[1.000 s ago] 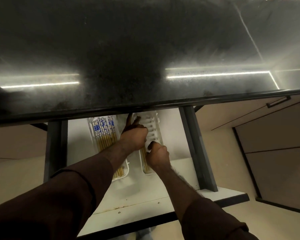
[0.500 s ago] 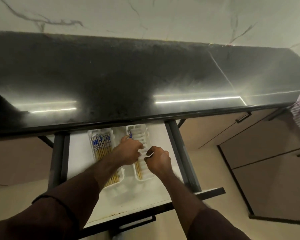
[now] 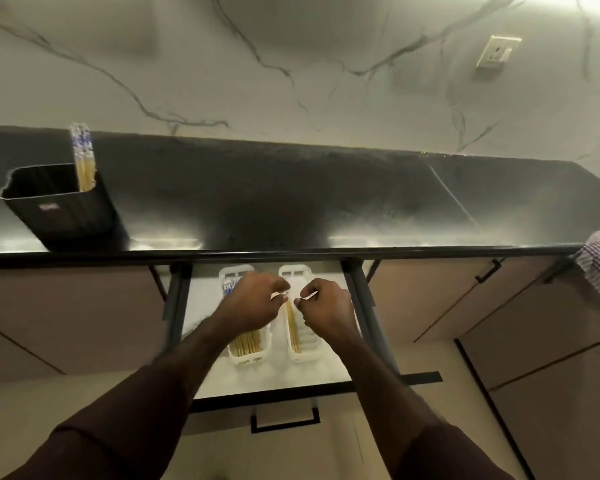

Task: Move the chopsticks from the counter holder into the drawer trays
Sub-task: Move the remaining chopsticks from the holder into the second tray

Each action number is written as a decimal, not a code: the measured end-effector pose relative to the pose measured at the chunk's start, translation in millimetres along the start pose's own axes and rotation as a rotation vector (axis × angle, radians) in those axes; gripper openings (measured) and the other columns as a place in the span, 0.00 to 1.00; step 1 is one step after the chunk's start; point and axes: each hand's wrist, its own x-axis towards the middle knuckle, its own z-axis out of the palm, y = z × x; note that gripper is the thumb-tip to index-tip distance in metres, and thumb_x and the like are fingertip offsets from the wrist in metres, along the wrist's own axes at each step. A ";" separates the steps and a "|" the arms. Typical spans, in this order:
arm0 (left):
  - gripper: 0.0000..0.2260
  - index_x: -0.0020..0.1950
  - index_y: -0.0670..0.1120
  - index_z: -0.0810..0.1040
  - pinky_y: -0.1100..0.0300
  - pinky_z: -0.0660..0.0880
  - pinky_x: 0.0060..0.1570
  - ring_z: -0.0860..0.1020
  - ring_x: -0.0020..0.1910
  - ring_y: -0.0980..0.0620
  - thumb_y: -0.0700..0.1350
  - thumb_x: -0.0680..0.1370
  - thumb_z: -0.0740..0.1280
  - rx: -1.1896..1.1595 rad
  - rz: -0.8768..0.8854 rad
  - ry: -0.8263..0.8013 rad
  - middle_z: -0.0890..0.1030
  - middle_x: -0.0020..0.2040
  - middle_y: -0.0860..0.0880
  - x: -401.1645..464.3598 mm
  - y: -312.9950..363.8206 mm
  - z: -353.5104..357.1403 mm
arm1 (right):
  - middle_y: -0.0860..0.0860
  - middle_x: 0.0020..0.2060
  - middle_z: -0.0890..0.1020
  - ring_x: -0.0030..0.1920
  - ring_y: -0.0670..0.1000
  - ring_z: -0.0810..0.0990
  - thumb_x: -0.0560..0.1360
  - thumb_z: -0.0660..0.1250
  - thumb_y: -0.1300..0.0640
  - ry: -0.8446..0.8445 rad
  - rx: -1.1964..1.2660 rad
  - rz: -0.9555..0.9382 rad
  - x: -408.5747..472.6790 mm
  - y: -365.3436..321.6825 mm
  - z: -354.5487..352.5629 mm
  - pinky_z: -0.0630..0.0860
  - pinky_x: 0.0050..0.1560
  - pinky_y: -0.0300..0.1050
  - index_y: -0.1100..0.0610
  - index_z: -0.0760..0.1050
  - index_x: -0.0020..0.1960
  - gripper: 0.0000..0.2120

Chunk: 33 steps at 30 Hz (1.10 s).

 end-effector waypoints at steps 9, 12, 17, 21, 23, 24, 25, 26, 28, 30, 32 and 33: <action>0.12 0.61 0.44 0.81 0.53 0.76 0.58 0.81 0.54 0.51 0.46 0.79 0.67 -0.015 0.058 0.224 0.84 0.56 0.48 -43.1 -33.4 -91.2 | 0.50 0.40 0.84 0.41 0.50 0.84 0.75 0.72 0.54 0.040 0.088 -0.179 -22.4 -84.9 20.0 0.84 0.46 0.52 0.53 0.80 0.47 0.03; 0.10 0.56 0.43 0.84 0.58 0.76 0.54 0.83 0.49 0.49 0.44 0.77 0.70 -0.001 0.084 0.290 0.86 0.51 0.46 -56.6 -65.9 -124.9 | 0.49 0.37 0.84 0.40 0.49 0.84 0.74 0.73 0.54 0.060 0.120 -0.205 -27.2 -117.0 41.0 0.84 0.46 0.53 0.53 0.81 0.45 0.03; 0.10 0.56 0.44 0.84 0.52 0.79 0.53 0.83 0.48 0.50 0.45 0.76 0.70 0.019 0.108 0.315 0.86 0.50 0.47 -74.9 -133.4 -189.0 | 0.49 0.34 0.83 0.38 0.49 0.84 0.73 0.73 0.54 0.079 0.142 -0.259 -32.4 -184.3 87.1 0.83 0.45 0.54 0.52 0.81 0.42 0.03; 0.13 0.59 0.45 0.82 0.56 0.78 0.56 0.83 0.50 0.53 0.46 0.76 0.71 0.022 0.112 0.346 0.85 0.54 0.48 -83.6 -185.0 -241.7 | 0.47 0.32 0.82 0.37 0.47 0.83 0.73 0.73 0.53 0.117 0.114 -0.299 -31.2 -240.4 127.2 0.83 0.46 0.51 0.51 0.80 0.41 0.04; 0.12 0.58 0.45 0.83 0.55 0.78 0.55 0.83 0.50 0.53 0.46 0.76 0.71 0.032 0.129 0.352 0.85 0.53 0.48 -85.2 -206.4 -262.7 | 0.47 0.32 0.83 0.37 0.47 0.83 0.73 0.73 0.53 0.116 0.114 -0.322 -28.8 -264.1 145.6 0.83 0.46 0.51 0.51 0.81 0.41 0.04; 0.11 0.57 0.45 0.83 0.55 0.78 0.54 0.83 0.49 0.53 0.46 0.76 0.71 0.037 0.135 0.359 0.85 0.52 0.48 -85.9 -216.6 -271.8 | 0.47 0.33 0.83 0.38 0.47 0.83 0.73 0.73 0.53 0.106 0.123 -0.331 -27.1 -275.0 154.7 0.83 0.47 0.51 0.51 0.81 0.41 0.04; 0.11 0.57 0.45 0.83 0.55 0.79 0.53 0.83 0.48 0.53 0.45 0.76 0.71 0.038 0.135 0.364 0.86 0.51 0.48 -86.2 -226.7 -279.8 | 0.47 0.34 0.83 0.38 0.46 0.83 0.73 0.73 0.53 0.094 0.131 -0.342 -25.0 -285.1 163.9 0.83 0.47 0.51 0.51 0.81 0.42 0.03; 0.10 0.57 0.45 0.83 0.56 0.80 0.51 0.83 0.47 0.53 0.45 0.76 0.71 0.036 0.134 0.366 0.86 0.51 0.48 -86.2 -236.8 -287.3 | 0.47 0.34 0.83 0.39 0.46 0.83 0.73 0.73 0.53 0.083 0.134 -0.350 -22.6 -294.7 173.2 0.83 0.47 0.51 0.51 0.80 0.43 0.03; 0.10 0.56 0.45 0.83 0.63 0.79 0.49 0.83 0.47 0.54 0.44 0.76 0.71 0.028 0.131 0.361 0.86 0.51 0.48 -84.6 -254.4 -297.1 | 0.46 0.35 0.83 0.39 0.46 0.83 0.74 0.73 0.53 0.071 0.128 -0.365 -17.7 -308.7 189.4 0.83 0.47 0.51 0.52 0.80 0.44 0.03; 0.10 0.56 0.45 0.83 0.72 0.75 0.47 0.83 0.47 0.56 0.44 0.76 0.71 0.016 0.123 0.349 0.86 0.51 0.48 -80.8 -272.3 -303.9 | 0.46 0.36 0.82 0.40 0.46 0.83 0.74 0.73 0.54 0.047 0.126 -0.371 -10.8 -319.0 206.1 0.83 0.47 0.50 0.52 0.80 0.45 0.03; 0.11 0.57 0.45 0.83 0.76 0.71 0.45 0.82 0.47 0.58 0.44 0.76 0.71 -0.002 0.103 0.345 0.85 0.52 0.48 -76.8 -287.3 -307.6 | 0.46 0.36 0.82 0.40 0.46 0.83 0.74 0.73 0.54 0.031 0.118 -0.367 -2.5 -325.6 219.7 0.83 0.47 0.50 0.51 0.79 0.45 0.03; 0.11 0.58 0.46 0.82 0.77 0.70 0.44 0.81 0.46 0.59 0.44 0.76 0.71 -0.005 0.093 0.351 0.85 0.52 0.48 -73.9 -295.7 -308.7 | 0.46 0.36 0.82 0.40 0.45 0.83 0.74 0.73 0.54 0.024 0.110 -0.365 3.4 -328.1 227.0 0.83 0.47 0.50 0.51 0.79 0.45 0.03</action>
